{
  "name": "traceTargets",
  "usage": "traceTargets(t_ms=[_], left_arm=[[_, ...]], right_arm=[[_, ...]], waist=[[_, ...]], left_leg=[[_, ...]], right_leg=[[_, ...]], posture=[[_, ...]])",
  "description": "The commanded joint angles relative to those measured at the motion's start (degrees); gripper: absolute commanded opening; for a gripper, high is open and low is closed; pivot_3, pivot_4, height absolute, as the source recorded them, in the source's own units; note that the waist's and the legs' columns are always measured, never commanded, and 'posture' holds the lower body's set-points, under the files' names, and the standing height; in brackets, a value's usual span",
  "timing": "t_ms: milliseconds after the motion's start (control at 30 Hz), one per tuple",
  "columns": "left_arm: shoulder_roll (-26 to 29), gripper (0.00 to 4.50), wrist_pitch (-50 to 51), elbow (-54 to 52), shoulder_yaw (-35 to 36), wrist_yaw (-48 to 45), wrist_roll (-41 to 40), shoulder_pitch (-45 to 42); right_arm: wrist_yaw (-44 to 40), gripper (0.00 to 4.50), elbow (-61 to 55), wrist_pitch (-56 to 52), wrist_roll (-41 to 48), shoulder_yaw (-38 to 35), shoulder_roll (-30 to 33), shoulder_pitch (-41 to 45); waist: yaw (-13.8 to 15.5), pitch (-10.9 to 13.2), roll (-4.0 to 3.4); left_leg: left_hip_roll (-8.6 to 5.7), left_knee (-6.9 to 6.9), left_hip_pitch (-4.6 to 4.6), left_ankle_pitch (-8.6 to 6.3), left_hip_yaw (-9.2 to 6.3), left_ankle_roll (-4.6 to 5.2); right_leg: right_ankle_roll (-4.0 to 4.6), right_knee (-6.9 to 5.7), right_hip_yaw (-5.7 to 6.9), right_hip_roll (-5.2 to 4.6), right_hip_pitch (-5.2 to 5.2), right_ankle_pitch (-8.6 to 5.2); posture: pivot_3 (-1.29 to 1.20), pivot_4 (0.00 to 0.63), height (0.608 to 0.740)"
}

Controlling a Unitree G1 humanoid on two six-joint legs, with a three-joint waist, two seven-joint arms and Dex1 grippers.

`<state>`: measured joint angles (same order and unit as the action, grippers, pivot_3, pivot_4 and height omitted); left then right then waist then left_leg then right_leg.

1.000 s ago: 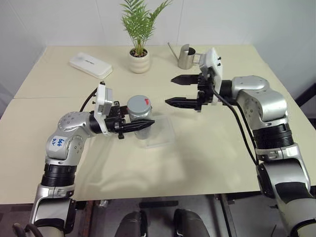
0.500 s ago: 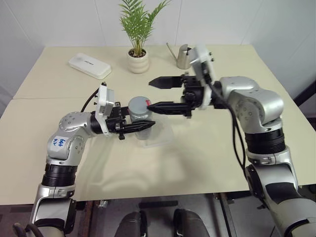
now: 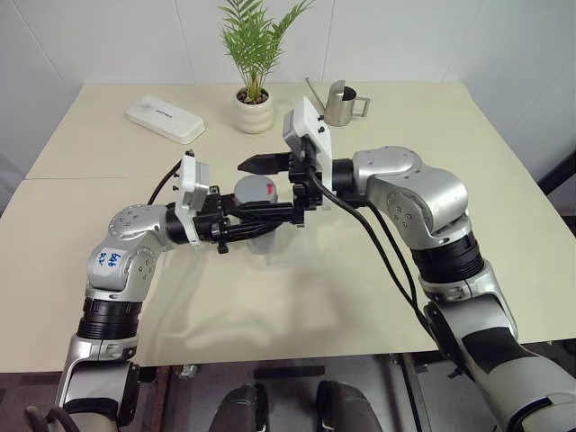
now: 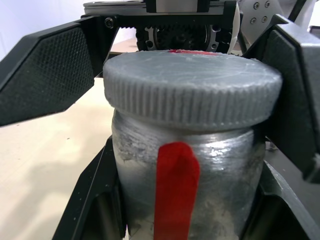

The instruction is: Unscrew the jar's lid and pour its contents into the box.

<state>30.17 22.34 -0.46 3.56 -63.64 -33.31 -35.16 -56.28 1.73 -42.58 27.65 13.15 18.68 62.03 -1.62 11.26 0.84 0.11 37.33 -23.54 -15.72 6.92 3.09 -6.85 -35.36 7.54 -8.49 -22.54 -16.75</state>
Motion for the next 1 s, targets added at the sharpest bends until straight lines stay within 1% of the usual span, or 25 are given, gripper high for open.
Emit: traceTargets(t_ms=[33, 167, 533, 700, 833, 1000], left_arm=[[0.4, 2.03, -1.0, -2.0, 0.1, -1.0, -0.4, -0.1], [0.6, 2.03, -1.2, -2.0, 0.1, -0.9, -0.5, 0.0], [1.0, 2.03, -1.0, -1.8, 0.1, -1.6, -0.6, 0.0], [1.3, 2.03, -1.3, -1.3, 0.3, -2.2, -0.2, -0.4], [1.5, 2.03, -1.5, -0.7, 0.4, -2.4, 0.1, -1.0], [1.2, 2.03, -1.5, -0.2, 0.0, -2.2, 0.4, -1.6]], right_arm=[[1.1, 4.48, 2.1, 2.5, -1.3, -4.5, 2.3, 2.4], [0.3, 4.48, 3.5, 3.4, -0.7, -6.1, 4.3, 2.4], [-5.3, 4.48, 5.5, 5.8, 1.9, -10.8, 13.0, -0.8], [-6.2, 4.48, 5.8, 6.1, 1.6, -11.6, 14.9, -2.1], [-6.2, 4.48, 3.9, 4.6, 4.0, -12.8, 14.1, -2.0], [-2.5, 4.48, -3.9, 0.6, 6.9, -9.7, 7.0, -1.5]], waist=[[0.0, 0.0, 0.00], [0.0, 0.0, 0.00], [0.2, 0.0, 0.00], [-0.2, 0.0, 0.00], [0.0, 0.0, 0.00], [-0.2, 0.0, -0.01]], left_leg=[[0.00, 0.00, 0.00, 0.00, 0.00, 0.00], [0.00, -0.01, 0.00, 0.00, 0.00, 0.00], [-0.07, -0.01, -0.01, 0.01, -0.02, 0.05], [0.06, -0.08, 0.01, 0.03, 0.13, 0.01], [0.06, -0.03, 0.00, 0.05, 0.13, 0.01], [0.08, -0.05, 0.01, 0.05, 0.12, 0.02]], right_leg=[[0.00, 0.00, 0.00, 0.00, 0.00, 0.00], [0.00, 0.00, 0.00, 0.00, 0.00, 0.00], [0.00, 0.07, 0.02, -0.06, 0.04, 0.00], [0.00, 0.19, 0.00, 0.03, 0.03, 0.00], [0.00, 0.19, 0.01, 0.02, 0.04, 0.00], [0.00, 0.18, -0.01, 0.02, 0.03, 0.00]], posture=[[0.00, 0.150, 0.740], [0.00, 0.150, 0.740], [0.00, 0.150, 0.740], [0.00, 0.150, 0.740], [0.00, 0.150, 0.740], [0.00, 0.150, 0.740]])
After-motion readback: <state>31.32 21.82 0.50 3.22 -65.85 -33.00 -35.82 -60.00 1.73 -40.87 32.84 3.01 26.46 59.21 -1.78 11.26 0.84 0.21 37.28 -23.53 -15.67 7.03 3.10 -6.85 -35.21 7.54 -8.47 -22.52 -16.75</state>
